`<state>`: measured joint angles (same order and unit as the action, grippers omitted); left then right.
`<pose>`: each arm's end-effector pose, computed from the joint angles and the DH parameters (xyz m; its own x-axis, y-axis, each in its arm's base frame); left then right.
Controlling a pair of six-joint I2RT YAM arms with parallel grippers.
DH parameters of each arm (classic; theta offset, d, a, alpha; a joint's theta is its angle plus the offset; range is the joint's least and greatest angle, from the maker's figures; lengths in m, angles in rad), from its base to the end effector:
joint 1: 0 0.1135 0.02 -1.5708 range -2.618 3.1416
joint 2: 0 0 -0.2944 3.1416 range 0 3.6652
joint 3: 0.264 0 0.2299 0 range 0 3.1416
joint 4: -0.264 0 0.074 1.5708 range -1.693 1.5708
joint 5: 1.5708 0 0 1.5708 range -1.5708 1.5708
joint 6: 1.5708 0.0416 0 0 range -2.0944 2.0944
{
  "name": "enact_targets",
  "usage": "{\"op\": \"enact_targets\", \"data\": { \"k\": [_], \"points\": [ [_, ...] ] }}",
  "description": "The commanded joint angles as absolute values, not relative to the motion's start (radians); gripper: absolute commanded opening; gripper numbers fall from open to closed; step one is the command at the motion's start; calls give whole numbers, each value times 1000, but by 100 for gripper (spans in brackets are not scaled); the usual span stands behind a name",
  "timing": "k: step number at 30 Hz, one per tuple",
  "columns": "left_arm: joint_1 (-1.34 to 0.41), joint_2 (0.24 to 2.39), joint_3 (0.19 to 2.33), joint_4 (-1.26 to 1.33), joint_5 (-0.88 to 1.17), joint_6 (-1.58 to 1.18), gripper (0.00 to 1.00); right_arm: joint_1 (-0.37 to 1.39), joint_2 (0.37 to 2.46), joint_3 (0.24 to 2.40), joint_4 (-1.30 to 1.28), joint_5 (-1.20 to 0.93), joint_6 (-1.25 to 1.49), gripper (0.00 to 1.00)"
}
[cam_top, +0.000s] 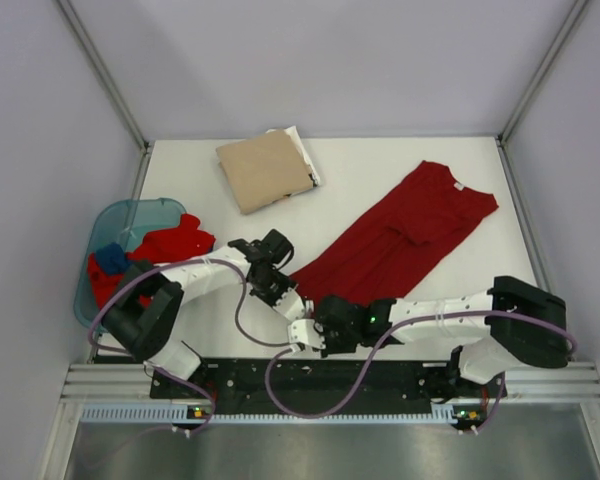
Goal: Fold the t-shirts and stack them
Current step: Grab the bottom of the folded rectangular tshirt with both arms, then fold the folded rectangular tshirt in 1/3 of the way
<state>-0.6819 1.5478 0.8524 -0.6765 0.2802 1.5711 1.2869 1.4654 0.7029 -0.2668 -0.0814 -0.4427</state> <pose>0.1826 -0.1631 0.2000 0.6484 0.7115 -0.2710 0.7609 -0.6181 0.1977 0.0669 0.2414 0.1974 0.1980 -0.8457 -0.4956 -0.9780 -0.1365 -0.1578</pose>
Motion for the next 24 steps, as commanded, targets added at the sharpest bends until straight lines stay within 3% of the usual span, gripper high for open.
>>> {"op": "enact_targets", "data": {
  "k": [1, 14, 24],
  "points": [
    [-693, 1580, 969, -621, 379, 1393, 0, 1235, 1401, 704, -350, -51, -399, 0],
    [-704, 1768, 1455, -641, 442, 1082, 0, 683, 965, 654, -362, -140, -224, 0],
    [-747, 2046, 1886, -563, 397, 913, 0, 352, 922, 630, -307, -113, -216, 0]
  ]
}}
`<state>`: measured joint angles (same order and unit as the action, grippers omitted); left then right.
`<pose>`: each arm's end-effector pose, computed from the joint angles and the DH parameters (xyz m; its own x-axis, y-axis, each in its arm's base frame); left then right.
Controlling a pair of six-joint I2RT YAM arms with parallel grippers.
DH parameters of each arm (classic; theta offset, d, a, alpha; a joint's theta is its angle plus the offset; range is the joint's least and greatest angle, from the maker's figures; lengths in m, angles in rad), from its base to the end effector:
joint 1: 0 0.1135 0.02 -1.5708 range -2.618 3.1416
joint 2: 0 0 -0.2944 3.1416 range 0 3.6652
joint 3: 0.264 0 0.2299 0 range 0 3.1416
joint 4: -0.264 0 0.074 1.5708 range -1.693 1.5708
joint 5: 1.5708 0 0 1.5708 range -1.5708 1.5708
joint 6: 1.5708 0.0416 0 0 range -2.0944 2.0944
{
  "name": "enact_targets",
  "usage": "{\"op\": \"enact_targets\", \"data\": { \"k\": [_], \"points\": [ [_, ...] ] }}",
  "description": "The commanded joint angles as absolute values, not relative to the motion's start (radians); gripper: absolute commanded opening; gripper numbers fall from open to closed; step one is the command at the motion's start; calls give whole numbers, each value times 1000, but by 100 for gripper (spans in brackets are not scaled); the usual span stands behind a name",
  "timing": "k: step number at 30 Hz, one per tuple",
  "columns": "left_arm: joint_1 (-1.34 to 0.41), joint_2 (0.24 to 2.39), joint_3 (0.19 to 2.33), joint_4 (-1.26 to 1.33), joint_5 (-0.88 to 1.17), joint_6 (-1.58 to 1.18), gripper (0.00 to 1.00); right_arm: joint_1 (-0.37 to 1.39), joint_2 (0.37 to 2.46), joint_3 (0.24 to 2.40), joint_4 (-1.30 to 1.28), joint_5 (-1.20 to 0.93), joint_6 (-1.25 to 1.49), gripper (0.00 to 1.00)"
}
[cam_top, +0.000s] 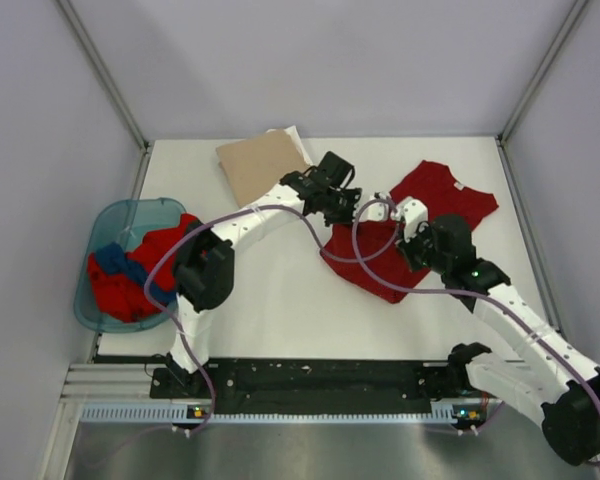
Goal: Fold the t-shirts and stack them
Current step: Fold the folded rectangular tshirt in 1/3 of the way
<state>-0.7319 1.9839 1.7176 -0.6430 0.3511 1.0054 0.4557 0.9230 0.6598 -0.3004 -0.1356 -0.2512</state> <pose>0.3159 -0.3030 0.2934 0.3481 0.7531 -0.5583 0.9160 -0.1467 0.3733 0.1499 0.0797 0.2869 -0.3308 -0.4364 -0.8368 -0.6410 0.7546 -0.1402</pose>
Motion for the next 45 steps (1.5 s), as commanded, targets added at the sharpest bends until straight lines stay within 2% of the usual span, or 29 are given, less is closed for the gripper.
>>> {"op": "enact_targets", "data": {
  "k": [1, 13, 22, 30, 37, 45],
  "points": [
    [-749, 2072, 1919, -561, 387, 902, 0, 324, 919, 630, -302, -112, -215, 0],
    [-795, 2292, 2131, -486, 239, 828, 0, 158, 1020, 591, -198, -98, -213, 0],
    [-796, 2345, 2141, -376, 198, 789, 0, 69, 1077, 588, -144, -92, -209, 0],
    [-810, 2407, 2186, -158, 126, 753, 0, 17, 1205, 571, 112, -67, -235, 0],
    [-821, 2488, 2247, -199, 97, 796, 0, 14, 1350, 696, 22, -42, -276, 0],
    [-821, 2514, 2252, -163, 45, 781, 0, 11, 1419, 727, 18, 49, -307, 0]
  ]
}}
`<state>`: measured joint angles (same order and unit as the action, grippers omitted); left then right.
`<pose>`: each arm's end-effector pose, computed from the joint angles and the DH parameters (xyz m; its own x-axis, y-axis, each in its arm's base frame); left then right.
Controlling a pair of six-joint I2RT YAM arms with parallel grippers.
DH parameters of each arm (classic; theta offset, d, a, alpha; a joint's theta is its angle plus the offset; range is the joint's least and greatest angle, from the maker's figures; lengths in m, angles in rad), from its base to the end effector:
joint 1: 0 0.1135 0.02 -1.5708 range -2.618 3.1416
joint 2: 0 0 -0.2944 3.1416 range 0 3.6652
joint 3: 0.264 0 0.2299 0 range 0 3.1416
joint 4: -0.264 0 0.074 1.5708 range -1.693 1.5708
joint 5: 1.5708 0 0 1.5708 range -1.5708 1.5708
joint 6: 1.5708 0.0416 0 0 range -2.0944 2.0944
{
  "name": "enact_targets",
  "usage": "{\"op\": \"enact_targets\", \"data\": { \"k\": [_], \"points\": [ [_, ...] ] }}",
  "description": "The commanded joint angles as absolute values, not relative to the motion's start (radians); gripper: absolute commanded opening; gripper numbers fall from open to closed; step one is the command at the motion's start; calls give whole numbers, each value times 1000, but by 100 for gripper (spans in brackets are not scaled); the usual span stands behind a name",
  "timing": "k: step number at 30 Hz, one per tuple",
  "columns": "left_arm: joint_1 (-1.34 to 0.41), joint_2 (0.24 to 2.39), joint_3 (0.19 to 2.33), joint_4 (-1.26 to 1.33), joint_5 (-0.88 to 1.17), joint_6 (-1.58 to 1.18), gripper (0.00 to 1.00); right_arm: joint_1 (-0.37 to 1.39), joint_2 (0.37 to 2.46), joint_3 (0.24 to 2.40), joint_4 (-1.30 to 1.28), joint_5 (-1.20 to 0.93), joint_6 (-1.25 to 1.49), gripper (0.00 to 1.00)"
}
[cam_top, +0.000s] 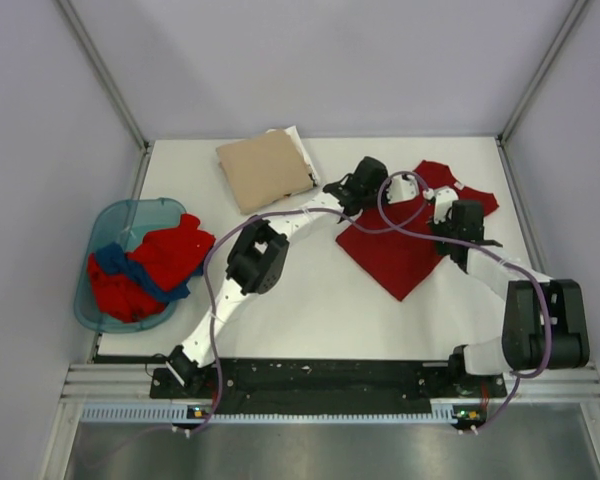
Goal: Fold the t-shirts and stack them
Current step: Fold the folded rectangular tshirt in 1/3 of the way, then rotate the tshirt 45 degrees
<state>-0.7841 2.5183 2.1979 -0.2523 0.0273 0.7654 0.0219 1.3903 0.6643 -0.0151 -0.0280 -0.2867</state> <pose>0.4139 -0.4144 0.2097 0.2237 0.7551 -0.6163 0.7866 0.2335 0.5716 0.2581 0.0068 0.2226 -0.6354 -0.2967 -0.7130 -0.2317 0.9540 -0.1905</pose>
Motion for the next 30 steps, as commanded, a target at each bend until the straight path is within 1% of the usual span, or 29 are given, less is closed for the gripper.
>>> {"op": "enact_targets", "data": {
  "k": [1, 2, 3, 4, 5, 6, 7, 9, 11, 12, 13, 14, 16, 19, 21, 23, 28, 30],
  "points": [
    [-819, 2517, 2255, -152, 32, 773, 5, 12, 1433, 735, 21, 61, -305, 2],
    [-819, 2517, 2260, -138, 22, 766, 16, 12, 1443, 747, 21, 78, -302, 4],
    [-821, 2519, 2263, -126, 9, 761, 28, 11, 1457, 758, 28, 92, -302, 9],
    [-819, 2519, 2266, -101, -30, 752, 45, 9, 1469, 770, 29, 112, -296, 14],
    [-819, 2520, 2270, -74, -64, 746, 57, 5, 1486, 787, 29, 124, -284, 19],
    [-815, 2519, 2279, -51, -99, 739, 67, 5, 1500, 801, 26, 136, -270, 29],
    [-810, 2519, 2296, -37, -133, 730, 73, 5, 1505, 820, 17, 155, -241, 38],
    [-789, 2510, 2359, -82, -141, 695, 80, -53, 1496, 863, -29, 161, -157, 54],
    [-762, 2470, 2382, -161, -117, 661, 82, -118, 1456, 903, -57, 132, -28, 66],
    [-753, 2433, 2367, -207, -62, 654, 83, -152, 1439, 922, -72, 99, 86, 69],
    [-744, 2389, 2338, -262, -5, 655, 83, -194, 1436, 943, -98, 75, 168, 72],
    [-738, 2350, 2307, -318, 79, 669, 82, -237, 1448, 974, -136, 60, 231, 72],
    [-733, 2275, 2217, -429, 173, 705, 78, -299, 1511, 1043, -230, 25, 320, 72],
    [-730, 2169, 2042, -543, 244, 767, 72, -322, 1655, 1173, -348, 5, 359, 66],
    [-726, 2135, 1950, -575, 255, 773, 70, -322, 1764, 1250, -397, -49, 386, 60],
    [-715, 2123, 1883, -584, 255, 764, 68, -322, 1850, 1317, -443, -46, 443, 56],
    [-706, 2120, 1786, -603, 274, 762, 67, -322, 1998, 1407, -482, -106, 523, 49],
    [-707, 2117, 1746, -598, 313, 758, 67, -321, 2046, 1434, -486, -159, 546, 40]
  ]
}}
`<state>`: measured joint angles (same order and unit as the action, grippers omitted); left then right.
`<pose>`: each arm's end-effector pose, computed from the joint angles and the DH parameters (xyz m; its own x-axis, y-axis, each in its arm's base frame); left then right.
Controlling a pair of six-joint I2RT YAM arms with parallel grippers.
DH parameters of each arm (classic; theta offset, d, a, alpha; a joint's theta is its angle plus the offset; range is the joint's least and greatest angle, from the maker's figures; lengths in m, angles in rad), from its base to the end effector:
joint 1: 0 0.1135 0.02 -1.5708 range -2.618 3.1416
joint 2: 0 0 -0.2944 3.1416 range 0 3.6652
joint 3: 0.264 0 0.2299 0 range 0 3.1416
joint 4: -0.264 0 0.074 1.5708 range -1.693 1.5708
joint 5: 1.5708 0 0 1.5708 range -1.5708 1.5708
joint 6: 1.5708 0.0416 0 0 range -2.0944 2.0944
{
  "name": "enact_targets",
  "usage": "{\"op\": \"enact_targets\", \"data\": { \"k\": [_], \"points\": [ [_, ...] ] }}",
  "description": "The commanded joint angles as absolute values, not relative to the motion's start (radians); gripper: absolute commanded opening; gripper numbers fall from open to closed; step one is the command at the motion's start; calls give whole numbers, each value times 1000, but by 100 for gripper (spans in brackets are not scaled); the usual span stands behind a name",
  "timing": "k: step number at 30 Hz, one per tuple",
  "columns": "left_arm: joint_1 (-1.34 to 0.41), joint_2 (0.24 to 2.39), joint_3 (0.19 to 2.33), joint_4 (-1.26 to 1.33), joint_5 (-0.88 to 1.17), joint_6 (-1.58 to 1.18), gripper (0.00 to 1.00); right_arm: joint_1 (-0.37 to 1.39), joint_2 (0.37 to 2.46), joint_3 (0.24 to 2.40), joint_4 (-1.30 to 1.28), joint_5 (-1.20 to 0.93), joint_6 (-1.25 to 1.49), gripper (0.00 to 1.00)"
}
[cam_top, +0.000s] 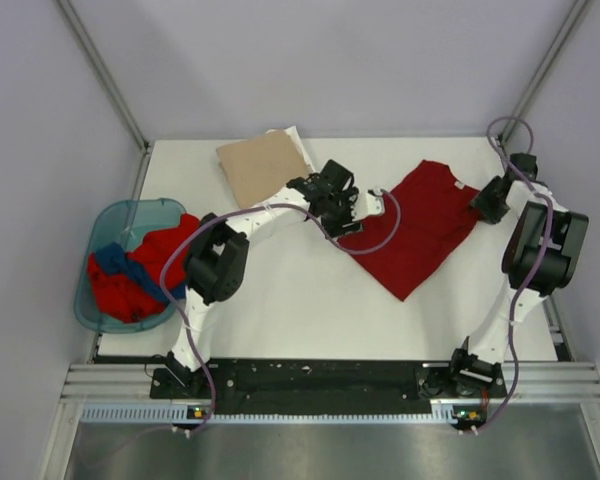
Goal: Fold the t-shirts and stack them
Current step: Rotate the tshirt 45 degrees
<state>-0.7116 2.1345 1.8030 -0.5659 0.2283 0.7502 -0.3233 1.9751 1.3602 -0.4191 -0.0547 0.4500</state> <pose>0.3559 -0.3194 0.2573 0.0735 0.8135 -0.5769 0.9472 0.1242 0.2958 0.3902 -0.1284 0.2059 -0.6073 0.6615 -0.4400 0.6162 0.7418 0.2647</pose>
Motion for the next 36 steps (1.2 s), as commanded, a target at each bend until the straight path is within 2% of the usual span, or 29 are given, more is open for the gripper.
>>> {"op": "enact_targets", "data": {
  "k": [1, 3, 5, 8, 13, 15, 19, 23, 26, 30, 36],
  "points": [
    [-709, 2117, 1730, -592, 319, 749, 67, -316, 2075, 1448, -485, -196, 557, 36],
    [-709, 2114, 1704, -592, 322, 744, 66, -296, 2133, 1495, -480, -267, 569, 26],
    [-709, 2099, 1666, -592, 324, 744, 65, -253, 2204, 1558, -469, -342, 572, 21],
    [-709, 2039, 1567, -592, 344, 753, 64, -172, 2295, 1673, -454, -428, 575, 17],
    [-704, 1901, 1411, -668, 396, 742, 61, -54, 2405, 1870, -407, -498, 594, 17],
    [-695, 1869, 1385, -731, 423, 738, 60, -35, 2422, 1920, -397, -520, 606, 23],
    [-640, 1851, 1434, -764, 442, 635, 60, -38, 2367, 1928, -399, -483, 559, 46],
    [-554, 1931, 1644, -718, 505, 433, 61, -61, 2215, 1852, -413, -365, 445, 72],
    [-535, 2021, 1790, -697, 531, 315, 63, -74, 2078, 1768, -416, -279, 365, 76],
    [-537, 2075, 1816, -588, 587, 216, 73, -75, 1892, 1573, -416, -268, 288, 76],
    [-548, 2163, 1868, -569, 588, 157, 75, -74, 1781, 1300, -416, -348, 265, 64]
  ]
}}
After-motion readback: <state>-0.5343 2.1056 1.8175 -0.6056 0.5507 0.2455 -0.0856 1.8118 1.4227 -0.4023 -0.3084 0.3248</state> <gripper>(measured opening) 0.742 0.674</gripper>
